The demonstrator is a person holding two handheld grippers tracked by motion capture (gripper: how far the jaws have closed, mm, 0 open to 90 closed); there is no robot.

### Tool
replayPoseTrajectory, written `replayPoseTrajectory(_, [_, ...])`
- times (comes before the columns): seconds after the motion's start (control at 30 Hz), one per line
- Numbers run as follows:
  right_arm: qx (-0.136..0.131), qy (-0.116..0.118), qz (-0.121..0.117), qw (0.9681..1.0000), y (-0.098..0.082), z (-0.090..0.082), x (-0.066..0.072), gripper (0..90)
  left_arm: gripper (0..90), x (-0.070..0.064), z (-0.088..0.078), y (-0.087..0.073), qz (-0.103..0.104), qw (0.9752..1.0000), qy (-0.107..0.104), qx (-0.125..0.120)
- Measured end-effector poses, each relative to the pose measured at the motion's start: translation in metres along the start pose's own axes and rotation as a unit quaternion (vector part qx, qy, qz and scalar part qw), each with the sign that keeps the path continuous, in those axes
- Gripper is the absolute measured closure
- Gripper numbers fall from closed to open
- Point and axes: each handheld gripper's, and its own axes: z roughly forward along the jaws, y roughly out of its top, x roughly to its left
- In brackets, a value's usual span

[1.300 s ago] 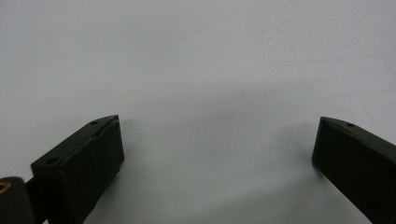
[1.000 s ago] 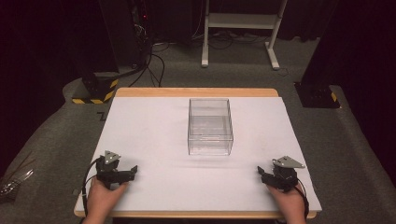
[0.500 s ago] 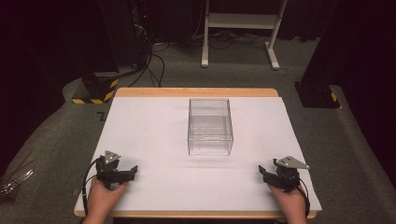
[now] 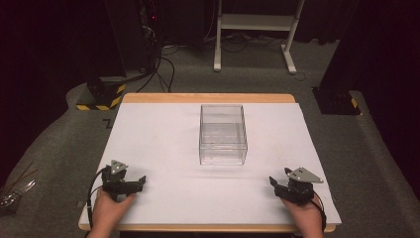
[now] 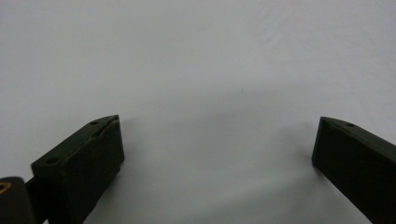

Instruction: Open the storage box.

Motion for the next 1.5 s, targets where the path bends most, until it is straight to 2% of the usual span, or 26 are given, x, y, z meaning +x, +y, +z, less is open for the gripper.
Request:
replayPoseTrajectory(0.37, [-0.019, 0.016, -0.005, 0.9997, 0.007, 0.000, 0.015, 31.7, 2.1, 0.000, 0.000, 0.000, -0.001, 1.0000, -0.001, 0.001])
replayPoseTrajectory(0.5, [-0.023, 0.023, -0.019, 0.9993, 0.010, 0.000, 0.025, 34.0, 2.1, 0.000, 0.000, 0.000, -0.001, 1.0000, -0.001, 0.001])
replayPoseTrajectory(0.77, [-0.037, 0.045, -0.026, 0.9980, 0.019, 0.001, 0.041, 36.4, 2.1, 0.000, 0.000, 0.000, -0.001, 1.0000, -0.001, 0.001])
replayPoseTrajectory(0.87, [-0.041, 0.056, -0.028, 0.9972, 0.022, 0.002, 0.050, 37.2, 2.1, 0.000, 0.000, 0.000, -0.001, 1.0000, -0.001, 0.001])
replayPoseTrajectory(1.17, [-0.062, 0.084, -0.059, 0.9928, 0.031, 0.002, 0.083, 39.2, 2.1, 0.000, 0.000, 0.000, -0.002, 1.0000, -0.002, 0.001])
replayPoseTrajectory(1.37, [-0.063, 0.095, -0.057, 0.9918, 0.033, 0.006, 0.089, 38.9, 2.1, 0.000, 0.000, 0.000, -0.001, 1.0000, -0.002, 0.002])
replayPoseTrajectory(1.5, [-0.067, 0.108, -0.045, 0.9908, 0.035, 0.007, 0.088, 39.1, 2.1, 0.000, 0.000, 0.000, -0.001, 1.0000, -0.001, 0.001])
